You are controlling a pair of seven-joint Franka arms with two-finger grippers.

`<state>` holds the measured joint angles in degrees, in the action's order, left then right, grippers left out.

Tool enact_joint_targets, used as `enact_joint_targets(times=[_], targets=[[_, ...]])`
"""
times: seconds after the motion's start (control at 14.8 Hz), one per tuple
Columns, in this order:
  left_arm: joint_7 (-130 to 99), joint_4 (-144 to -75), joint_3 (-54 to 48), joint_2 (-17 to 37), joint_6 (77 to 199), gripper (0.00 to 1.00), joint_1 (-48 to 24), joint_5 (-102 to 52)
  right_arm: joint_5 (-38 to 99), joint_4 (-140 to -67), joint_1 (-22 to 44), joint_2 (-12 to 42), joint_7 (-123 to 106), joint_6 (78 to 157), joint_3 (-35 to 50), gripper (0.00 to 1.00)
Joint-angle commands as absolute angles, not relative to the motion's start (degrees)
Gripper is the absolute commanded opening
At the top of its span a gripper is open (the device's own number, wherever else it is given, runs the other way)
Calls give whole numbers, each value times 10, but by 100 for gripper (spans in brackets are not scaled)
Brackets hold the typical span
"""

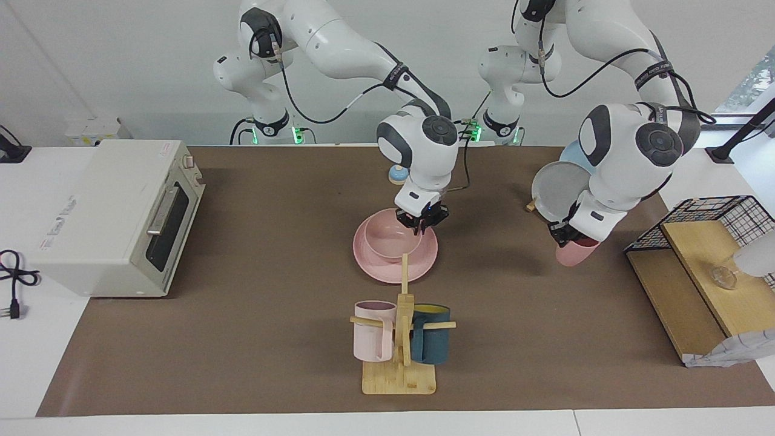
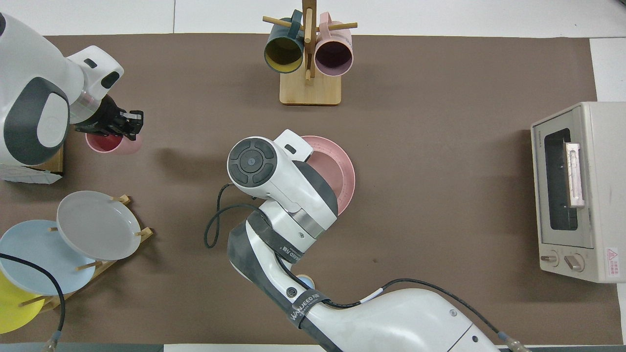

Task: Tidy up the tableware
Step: 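Carry the pink bowl onto the pink plate with the right gripper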

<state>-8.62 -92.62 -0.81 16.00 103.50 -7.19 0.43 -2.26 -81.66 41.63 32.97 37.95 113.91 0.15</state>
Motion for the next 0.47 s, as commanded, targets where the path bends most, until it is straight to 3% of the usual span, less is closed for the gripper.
enact_joint_targets(times=[0.0, 0.2, 0.4], targets=[[-81, -904, -6, 162, 1006, 0, -76, 13, -18, -740, 405, 327, 389, 1055, 3, 100], [-82, -844, -6, 184, 949, 0, -86, -9, -21, -729, 356, 276, 379, 1014, -1, 100], [-119, -712, -6, 238, 846, 0, -125, -33, -20, -760, 286, 199, 310, 943, 0, 100]])
